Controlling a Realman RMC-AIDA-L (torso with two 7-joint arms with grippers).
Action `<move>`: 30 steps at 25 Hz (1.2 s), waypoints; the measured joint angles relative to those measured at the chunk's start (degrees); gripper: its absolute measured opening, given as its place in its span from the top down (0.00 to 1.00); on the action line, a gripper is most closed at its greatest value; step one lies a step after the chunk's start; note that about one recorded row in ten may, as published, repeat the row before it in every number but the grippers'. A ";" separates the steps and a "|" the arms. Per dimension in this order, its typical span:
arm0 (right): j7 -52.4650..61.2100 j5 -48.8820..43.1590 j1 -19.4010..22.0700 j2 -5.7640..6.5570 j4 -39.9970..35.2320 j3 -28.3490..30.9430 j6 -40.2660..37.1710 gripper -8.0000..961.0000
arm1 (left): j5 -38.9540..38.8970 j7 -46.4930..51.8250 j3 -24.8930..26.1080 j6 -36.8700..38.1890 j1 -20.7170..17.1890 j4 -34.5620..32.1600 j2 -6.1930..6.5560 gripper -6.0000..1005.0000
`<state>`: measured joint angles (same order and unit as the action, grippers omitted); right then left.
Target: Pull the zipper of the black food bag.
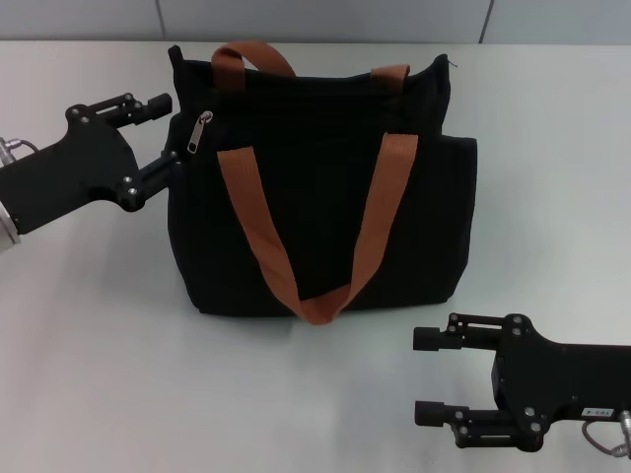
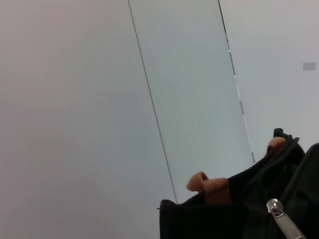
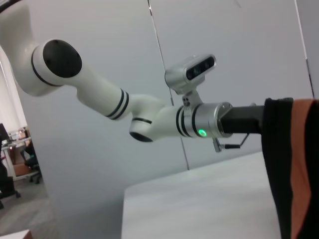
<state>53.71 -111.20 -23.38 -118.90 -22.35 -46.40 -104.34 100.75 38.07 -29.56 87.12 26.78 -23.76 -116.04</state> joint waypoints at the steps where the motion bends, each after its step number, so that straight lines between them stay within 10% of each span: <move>1: 0.00 0.07 0.00 -0.03 0.05 0.02 -0.32 0.27 | 0.00 0.00 0.00 0.00 0.00 0.00 0.00 0.48; 10: 3.59 1.19 -1.53 -0.29 0.48 4.67 -8.47 0.27 | -0.49 -3.43 0.64 0.98 -0.50 -0.10 -1.17 0.66; 21: 35.65 12.13 -9.83 1.01 0.99 11.26 -12.70 0.27 | -1.72 -5.85 0.95 2.60 -1.08 -0.05 -2.05 0.97; 30: 51.61 11.97 -20.84 1.16 -1.18 8.40 -3.31 0.27 | -3.32 -8.12 0.91 2.56 -1.20 0.44 -2.44 0.96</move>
<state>105.32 -99.23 -44.22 -117.74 -23.54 -38.00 -107.66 97.43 29.95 -28.66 89.69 25.58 -23.32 -118.48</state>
